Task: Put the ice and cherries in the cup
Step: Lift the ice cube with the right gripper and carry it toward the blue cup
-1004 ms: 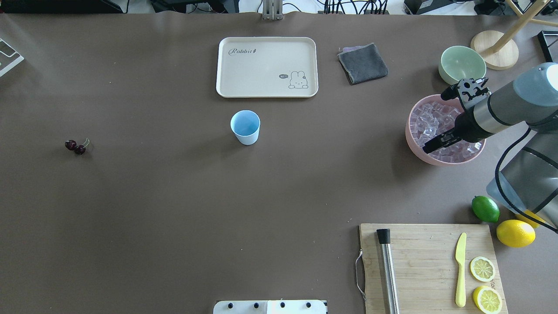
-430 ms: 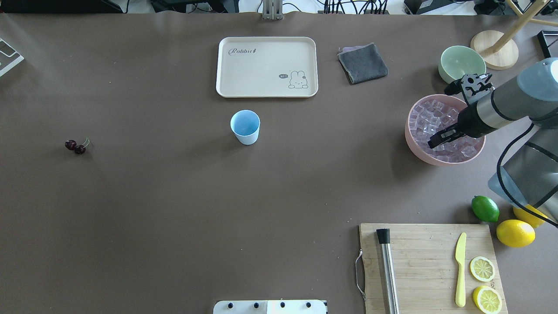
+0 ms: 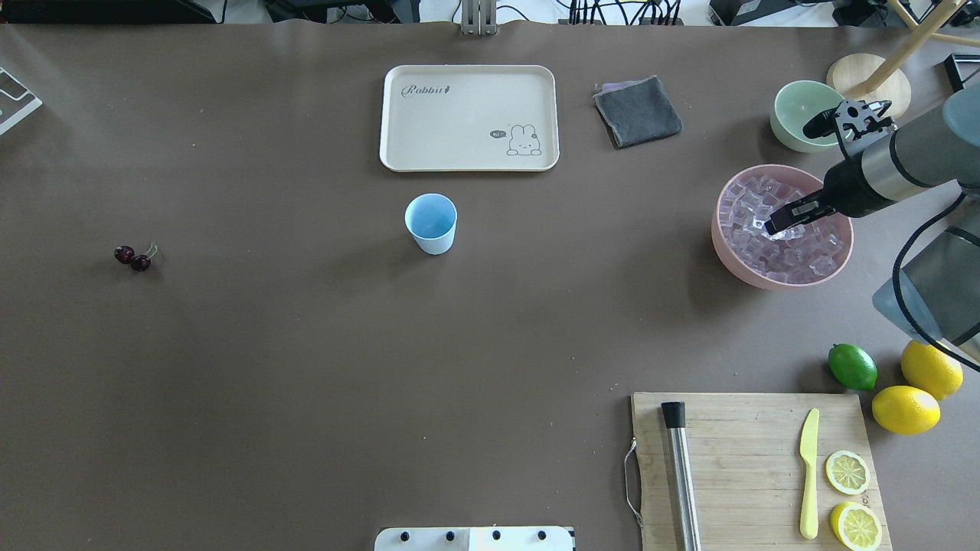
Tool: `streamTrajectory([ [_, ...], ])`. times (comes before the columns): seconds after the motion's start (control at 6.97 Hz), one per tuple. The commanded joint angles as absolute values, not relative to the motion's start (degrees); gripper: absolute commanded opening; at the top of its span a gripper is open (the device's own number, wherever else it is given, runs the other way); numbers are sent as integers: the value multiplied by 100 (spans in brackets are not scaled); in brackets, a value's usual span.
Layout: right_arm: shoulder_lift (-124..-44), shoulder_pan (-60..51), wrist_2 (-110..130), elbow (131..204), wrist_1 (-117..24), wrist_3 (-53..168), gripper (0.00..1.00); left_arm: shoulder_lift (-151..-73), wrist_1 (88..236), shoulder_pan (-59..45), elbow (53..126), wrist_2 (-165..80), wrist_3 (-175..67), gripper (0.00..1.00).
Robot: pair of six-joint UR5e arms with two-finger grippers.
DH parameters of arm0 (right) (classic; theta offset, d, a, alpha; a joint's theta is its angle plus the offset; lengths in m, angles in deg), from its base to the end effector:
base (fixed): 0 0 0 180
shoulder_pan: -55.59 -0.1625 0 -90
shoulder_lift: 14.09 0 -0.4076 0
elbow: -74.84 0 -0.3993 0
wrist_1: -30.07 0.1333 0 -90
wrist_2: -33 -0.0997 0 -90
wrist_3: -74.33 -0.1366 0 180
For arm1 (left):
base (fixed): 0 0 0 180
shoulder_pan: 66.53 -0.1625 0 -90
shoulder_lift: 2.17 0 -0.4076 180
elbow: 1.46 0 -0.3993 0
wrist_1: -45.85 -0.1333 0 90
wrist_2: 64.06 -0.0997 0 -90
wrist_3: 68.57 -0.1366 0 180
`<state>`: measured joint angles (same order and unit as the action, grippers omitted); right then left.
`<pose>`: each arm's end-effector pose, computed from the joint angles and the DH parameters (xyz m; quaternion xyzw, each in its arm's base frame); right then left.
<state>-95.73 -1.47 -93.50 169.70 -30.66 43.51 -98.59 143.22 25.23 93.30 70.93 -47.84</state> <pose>-0.2802 -0.5282 0.4881 0.1381 -0.4296 -0.1298 0.8829 -0.0540 -0.5612 0.5500 0.0846 0.3970 -0.1173 0.9064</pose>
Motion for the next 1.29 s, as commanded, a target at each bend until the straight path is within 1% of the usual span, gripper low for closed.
streamTrajectory([
  [0.0, -9530, -381, -9382, 17098, -3066, 4339, 0, -9867, 14323, 2488, 9319, 7094, -4783, 98],
  [0.29, -9460, -637, -9400, 17466, -3075, 4261, 0, -9884, 14332, 2471, 9354, 7102, -4783, 98],
  [0.86, -8197, -726, -9234, 17407, -3083, 3445, 0, -10051, 14332, 2296, 9407, 7111, -4766, 98],
  [1.15, -7443, -315, -8892, 17092, -3353, 3189, 0, -10086, 14341, 2286, 9416, 7137, -4783, 98],
])
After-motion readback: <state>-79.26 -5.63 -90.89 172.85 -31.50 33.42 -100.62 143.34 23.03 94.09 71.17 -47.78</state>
